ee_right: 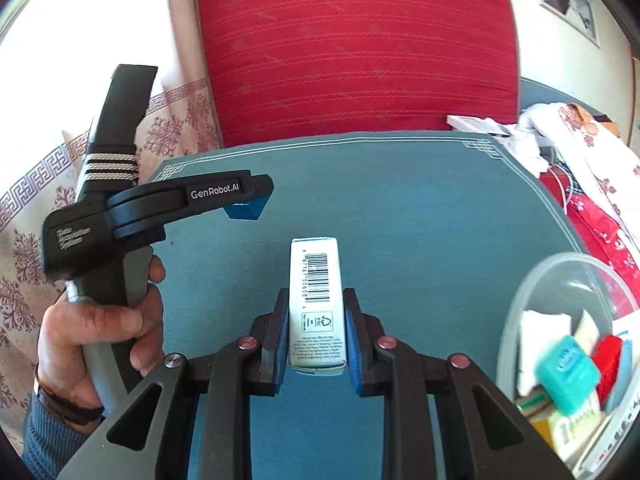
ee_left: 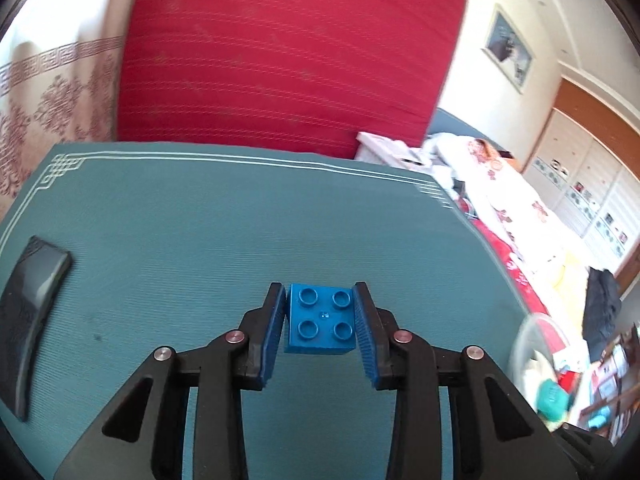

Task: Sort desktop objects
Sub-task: 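Carry the blue brick and white box over the bowl with both tools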

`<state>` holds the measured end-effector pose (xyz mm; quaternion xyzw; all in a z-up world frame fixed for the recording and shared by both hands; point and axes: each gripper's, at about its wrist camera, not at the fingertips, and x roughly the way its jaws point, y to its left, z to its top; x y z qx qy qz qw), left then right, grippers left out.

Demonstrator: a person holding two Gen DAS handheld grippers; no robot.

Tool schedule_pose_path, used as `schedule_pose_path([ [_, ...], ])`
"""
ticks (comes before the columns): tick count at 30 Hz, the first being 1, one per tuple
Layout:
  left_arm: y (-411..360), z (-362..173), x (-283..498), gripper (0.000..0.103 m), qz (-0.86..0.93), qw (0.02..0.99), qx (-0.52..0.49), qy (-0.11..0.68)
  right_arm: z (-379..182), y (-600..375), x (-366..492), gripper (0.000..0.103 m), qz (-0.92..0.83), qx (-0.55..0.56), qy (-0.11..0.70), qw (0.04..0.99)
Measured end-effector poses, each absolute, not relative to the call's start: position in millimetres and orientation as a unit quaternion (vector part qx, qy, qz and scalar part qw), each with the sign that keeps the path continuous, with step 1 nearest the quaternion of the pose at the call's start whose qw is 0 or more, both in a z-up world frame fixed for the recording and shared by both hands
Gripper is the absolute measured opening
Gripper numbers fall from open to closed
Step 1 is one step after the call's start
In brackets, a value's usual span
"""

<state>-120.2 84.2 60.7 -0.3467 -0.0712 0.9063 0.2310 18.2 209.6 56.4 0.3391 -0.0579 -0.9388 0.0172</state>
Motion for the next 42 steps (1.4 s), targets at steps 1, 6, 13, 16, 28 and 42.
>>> schedule_pose_path([
  [1,92,63,-114,0.037,0.905,0.243,-0.344,-0.067,57,213,20,0.027,-0.939,0.338,-0.061,0.012],
  [6,119,77,-90,0.037,0.898,0.289,-0.329,-0.049,62,236,37,0.027,-0.940,0.333,-0.068,-0.018],
  [13,152,95,-54,0.037,0.890,0.342,-0.302,-0.017,76,271,64,0.027,-0.944,0.314,-0.075,-0.073],
  [16,157,99,-40,0.037,0.883,0.362,-0.299,-0.010,80,287,78,0.027,-0.942,0.310,-0.078,-0.104],
  [28,168,103,-20,0.037,0.869,0.393,-0.301,-0.005,89,337,111,0.027,-0.934,0.293,-0.098,-0.178],
  [42,189,100,3,0.037,0.860,0.411,-0.300,0.023,74,370,122,0.027,-0.919,0.312,-0.121,-0.210],
])
